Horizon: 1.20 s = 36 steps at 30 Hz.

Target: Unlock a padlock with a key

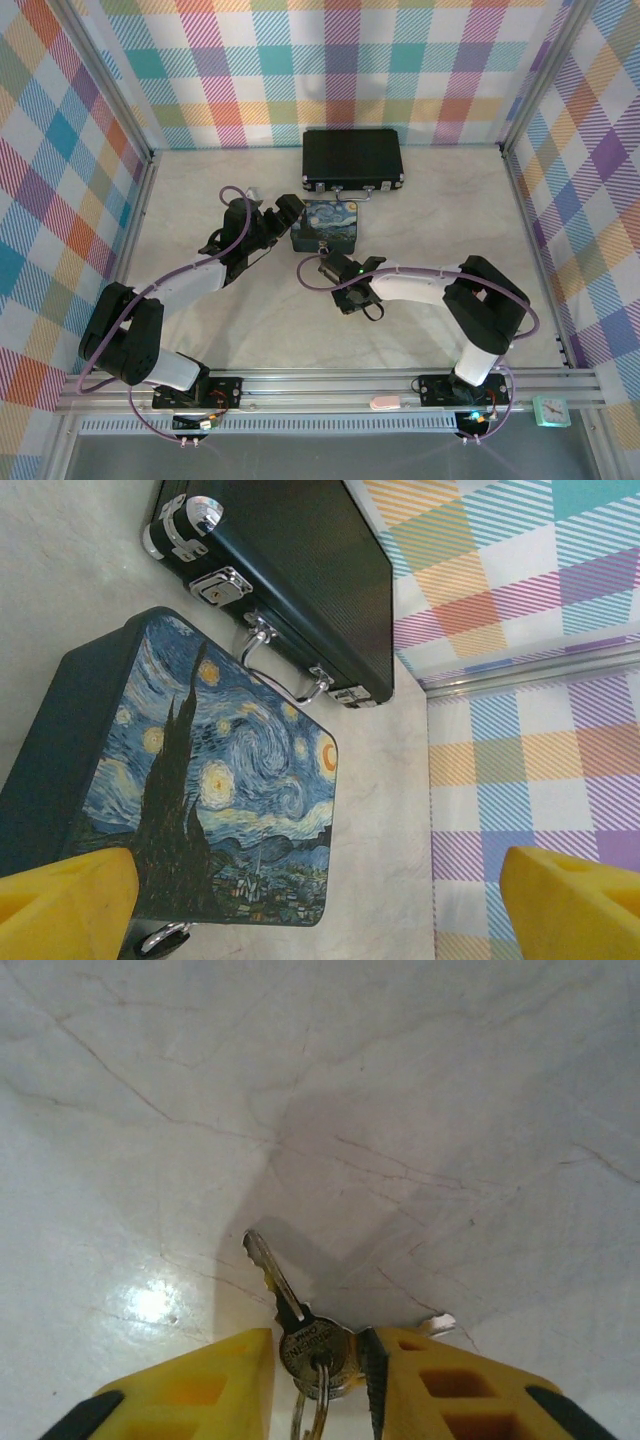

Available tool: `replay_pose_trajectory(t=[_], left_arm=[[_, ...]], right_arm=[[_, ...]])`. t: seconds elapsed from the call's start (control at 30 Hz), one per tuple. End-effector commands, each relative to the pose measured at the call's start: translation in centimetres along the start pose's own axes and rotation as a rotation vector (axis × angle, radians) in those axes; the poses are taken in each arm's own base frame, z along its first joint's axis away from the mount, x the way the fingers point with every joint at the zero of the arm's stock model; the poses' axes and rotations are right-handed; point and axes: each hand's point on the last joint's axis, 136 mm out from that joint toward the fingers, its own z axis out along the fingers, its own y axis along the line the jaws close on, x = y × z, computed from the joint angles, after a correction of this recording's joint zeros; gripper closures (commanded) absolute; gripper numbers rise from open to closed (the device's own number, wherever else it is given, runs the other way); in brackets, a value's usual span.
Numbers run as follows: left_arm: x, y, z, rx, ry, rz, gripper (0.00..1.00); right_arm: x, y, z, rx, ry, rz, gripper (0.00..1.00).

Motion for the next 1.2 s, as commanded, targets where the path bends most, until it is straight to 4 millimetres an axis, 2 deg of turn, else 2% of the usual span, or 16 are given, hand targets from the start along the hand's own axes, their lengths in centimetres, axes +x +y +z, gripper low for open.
replay_pose_trajectory(t=[0.0, 0.13, 0.23, 0.4, 0.63, 0.9, 1.03, 1.17], left_arm=[[-0.7, -0.2, -0.7, -0.005, -0.022, 0.017, 0.07], [-0.7, -0.2, -0.7, -0.004, -0.019, 0.018, 0.07], [-0.6, -0.4, -0.7, 0.006, -0.013, 0.026, 0.07], [-0.4, -1.3, -0.7, 0.058, -0.001, 0.039, 0.07], [0.2, -3.6, -0.4, 0.193, 0.041, 0.01, 0.09], [0.9, -7.4, -0.2, 0.357, 0.105, -0.025, 0.15], [2.2, -8.9, -0.2, 0.411, 0.149, -0.012, 0.23], [3.7, -9.1, -0.2, 0.426, 0.203, 0.027, 0.32]], right_arm=[[1.6, -0.7, 1.9, 0.042, 0.062, 0.006, 0.72], [1.0, -0.5, 1.9, 0.017, 0.047, -0.018, 0.89], [0.2, -0.2, 1.3, -0.038, 0.009, -0.04, 0.96], [-2.2, -0.2, -1.7, -0.207, -0.11, -0.022, 0.97], [-6.3, 0.5, -9.1, -0.531, -0.321, -0.01, 0.98], [-10.7, 0.2, -15.3, -0.718, -0.475, 0.035, 0.99], [-12.5, 0.0, -16.8, -0.734, -0.523, 0.064, 0.99], [-14.2, -0.7, -17.8, -0.751, -0.58, 0.119, 0.99]])
